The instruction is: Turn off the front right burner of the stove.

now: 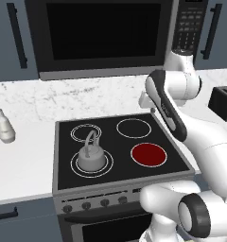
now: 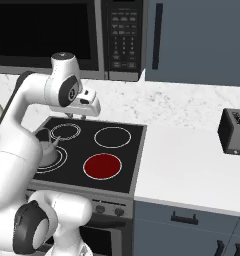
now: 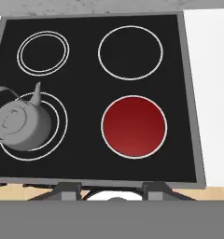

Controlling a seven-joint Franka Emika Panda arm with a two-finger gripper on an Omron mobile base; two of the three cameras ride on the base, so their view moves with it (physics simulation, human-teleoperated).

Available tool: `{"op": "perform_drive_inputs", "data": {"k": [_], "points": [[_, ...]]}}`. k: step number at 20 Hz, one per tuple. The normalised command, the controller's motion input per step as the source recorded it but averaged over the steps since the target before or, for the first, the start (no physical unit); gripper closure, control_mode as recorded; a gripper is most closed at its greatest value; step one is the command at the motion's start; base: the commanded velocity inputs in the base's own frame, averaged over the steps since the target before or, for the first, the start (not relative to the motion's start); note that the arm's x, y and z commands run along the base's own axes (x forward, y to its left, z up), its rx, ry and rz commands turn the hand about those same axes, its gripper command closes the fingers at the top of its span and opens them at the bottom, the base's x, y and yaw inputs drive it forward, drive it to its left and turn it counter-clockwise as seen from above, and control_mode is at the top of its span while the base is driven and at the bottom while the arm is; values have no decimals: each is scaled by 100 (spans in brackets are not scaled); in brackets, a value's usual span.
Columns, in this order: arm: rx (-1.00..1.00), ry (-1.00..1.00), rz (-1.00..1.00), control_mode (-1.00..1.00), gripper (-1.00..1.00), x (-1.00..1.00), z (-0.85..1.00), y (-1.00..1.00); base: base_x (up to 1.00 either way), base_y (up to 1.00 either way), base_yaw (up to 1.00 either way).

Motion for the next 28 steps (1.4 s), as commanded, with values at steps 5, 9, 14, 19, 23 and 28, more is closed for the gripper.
{"op": "perform_drive_inputs", "data": {"k": [5, 9, 14, 19, 23, 28], "points": [[0, -19, 0, -100, -100, -32, 0, 0, 0, 0, 0], [0, -18, 0, -100, -100, -29, 0, 0, 0, 0, 0], [0, 0, 0, 100, -100, 0, 0, 0, 0, -2, 0], [0, 0, 0, 100, -100, 0, 0, 0, -3, -31, 0], [0, 0, 0, 100, -100, 0, 0, 0, -2, -27, 0], [0, 0, 0, 100, -100, 0, 0, 0, -2, -23, 0]]}}
